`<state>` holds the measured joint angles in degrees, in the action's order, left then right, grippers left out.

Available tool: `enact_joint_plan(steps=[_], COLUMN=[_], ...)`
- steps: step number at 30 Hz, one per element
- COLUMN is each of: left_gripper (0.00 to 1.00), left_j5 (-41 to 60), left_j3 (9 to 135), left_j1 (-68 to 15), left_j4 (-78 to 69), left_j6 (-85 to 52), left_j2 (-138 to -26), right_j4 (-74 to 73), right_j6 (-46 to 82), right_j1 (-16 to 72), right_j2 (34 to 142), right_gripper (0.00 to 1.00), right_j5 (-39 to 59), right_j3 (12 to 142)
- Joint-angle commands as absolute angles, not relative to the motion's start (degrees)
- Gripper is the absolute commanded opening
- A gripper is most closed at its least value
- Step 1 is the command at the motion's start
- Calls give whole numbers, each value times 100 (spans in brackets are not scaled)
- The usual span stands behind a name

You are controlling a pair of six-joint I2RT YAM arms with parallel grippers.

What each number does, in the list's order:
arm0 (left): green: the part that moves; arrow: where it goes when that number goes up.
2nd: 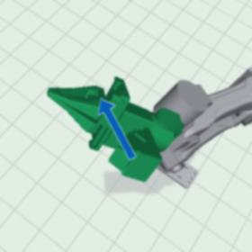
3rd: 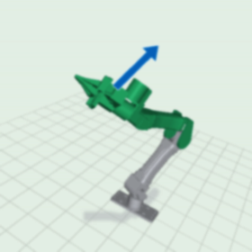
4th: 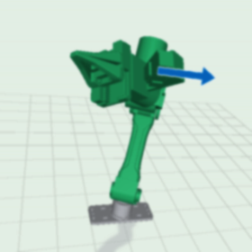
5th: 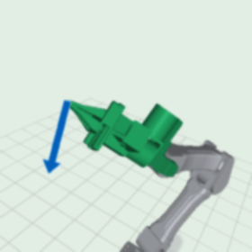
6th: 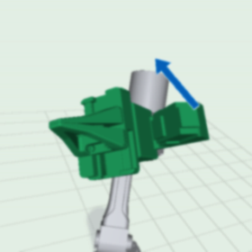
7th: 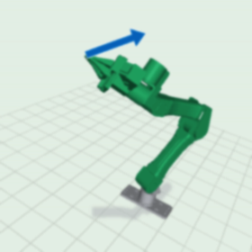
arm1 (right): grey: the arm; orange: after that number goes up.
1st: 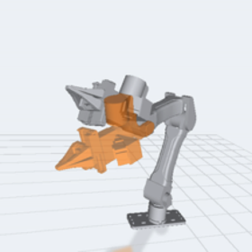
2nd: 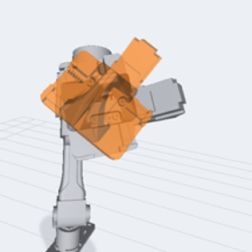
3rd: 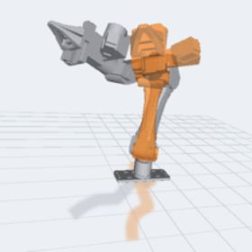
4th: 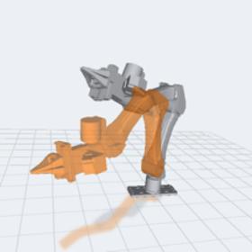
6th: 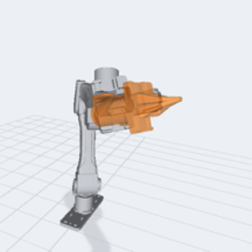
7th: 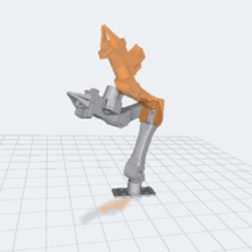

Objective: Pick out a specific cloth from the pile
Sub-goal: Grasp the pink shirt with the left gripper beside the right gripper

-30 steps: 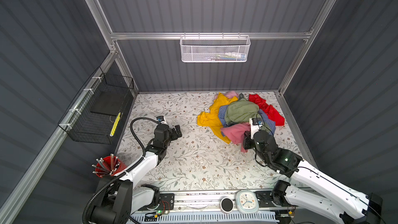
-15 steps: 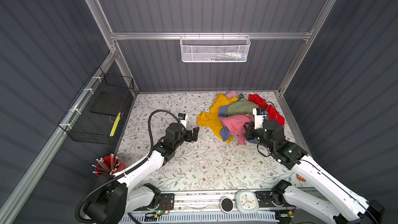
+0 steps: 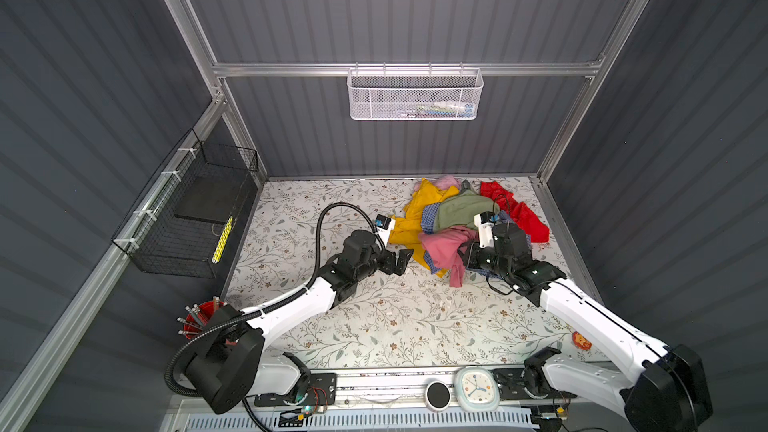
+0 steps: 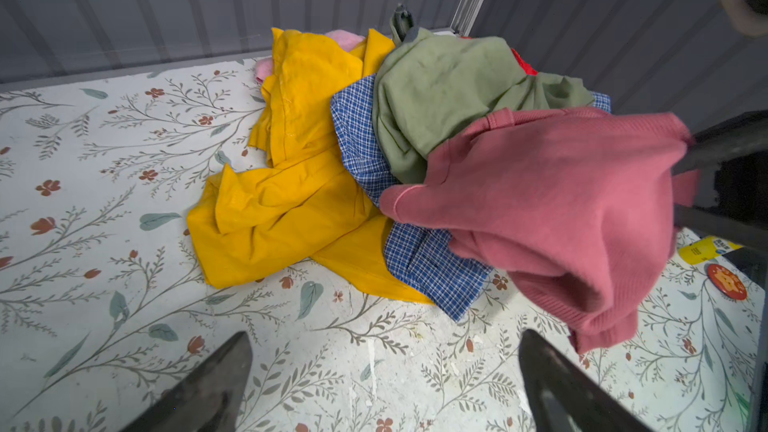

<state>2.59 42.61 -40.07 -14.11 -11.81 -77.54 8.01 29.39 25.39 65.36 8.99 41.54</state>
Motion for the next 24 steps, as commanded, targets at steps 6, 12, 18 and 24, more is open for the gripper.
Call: enact_joint_plan(steps=[6, 12, 18, 24], left_gripper=[100, 100, 100, 100], left_j5=[157, -4, 0, 223], left_j3=[4764, 5096, 5459, 6032], left_j1=[-4064, -4426, -4903, -5187], left_j4=[-871, -528, -429, -253], left_j6=[-1363, -1216, -998, -730], left_j2=[-8151, -8526, -8983, -9484], right_j4=[312, 472, 542, 1101], right_j6=[3178, 3008, 2931, 2764], right_j1=[2540, 2539, 2538, 2522], right_j2=[7040, 6832, 6002, 5198], right_gripper=[48, 66, 84, 92], right_j5=[1089, 872, 709, 96], right_j3=[3522, 3564, 3327, 3030])
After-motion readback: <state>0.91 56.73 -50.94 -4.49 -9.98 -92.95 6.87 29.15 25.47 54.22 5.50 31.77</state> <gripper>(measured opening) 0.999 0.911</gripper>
